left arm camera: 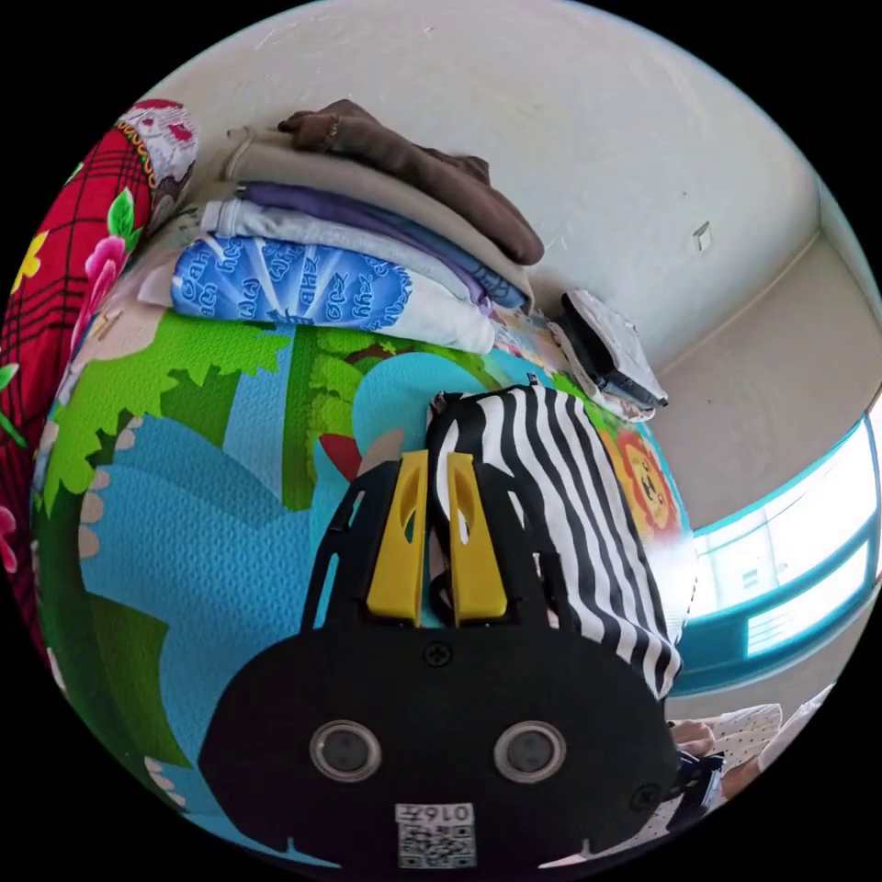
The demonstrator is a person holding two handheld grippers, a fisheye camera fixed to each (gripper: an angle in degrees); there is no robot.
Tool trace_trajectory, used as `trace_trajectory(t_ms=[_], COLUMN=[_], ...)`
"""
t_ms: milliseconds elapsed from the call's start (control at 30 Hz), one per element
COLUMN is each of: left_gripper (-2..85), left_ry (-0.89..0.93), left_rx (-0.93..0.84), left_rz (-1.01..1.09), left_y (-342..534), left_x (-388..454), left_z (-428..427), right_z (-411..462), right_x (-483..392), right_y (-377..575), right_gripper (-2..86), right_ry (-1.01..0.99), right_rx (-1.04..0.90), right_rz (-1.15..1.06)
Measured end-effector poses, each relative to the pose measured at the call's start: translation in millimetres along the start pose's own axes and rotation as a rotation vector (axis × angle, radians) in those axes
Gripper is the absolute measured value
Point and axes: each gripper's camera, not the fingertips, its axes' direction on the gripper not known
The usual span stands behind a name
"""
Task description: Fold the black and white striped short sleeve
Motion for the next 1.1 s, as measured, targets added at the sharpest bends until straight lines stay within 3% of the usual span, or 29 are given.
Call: trace_trajectory(t_ms=[233, 467, 633, 733, 833, 967, 1100], left_gripper=[-0.5, -0.6, -0.3, 0.9, 3.1, 5.0, 5.5], left_ry=[0.059, 0.057, 0.055, 0.037, 0.11, 0.101, 0.023], left_rx=[0.021, 0.029, 0.156, 0.22, 0.172, 0.073, 0.09], left_rz=[-0.059, 0.117, 0.171, 0.134, 0.129, 0.173, 0.193], left_y=[37.6, 167.8, 268.2, 313.3, 341.9, 366.5, 385.4], left_x=[-16.1, 24.1, 51.2, 64.1, 82.8, 119.7, 152.8], left_z=[-66.8, -138.9, -186.6, -210.0, -209.7, -188.6, -177.6], right_z=[20.4, 32.4, 46.1, 36.0, 48.4, 90.2, 118.1], right_x=[5.2, -6.5, -56.8, -49.1, -15.9, 29.1, 34.3], right_y=[24.7, 36.5, 55.0, 93.1, 155.6, 271.1, 337.2], right_gripper=[0.9, 4.7, 7.1, 9.9, 9.1, 5.8, 4.5], right_ry=[-0.042, -0.234, -0.264, -0.458, -0.591, -0.556, -0.505], right_rx=[0.014, 0.137, 0.225, 0.424, 0.603, 0.789, 0.753], right_rz=[0.067, 0.128, 0.12, 0.206, 0.4, 0.669, 0.703])
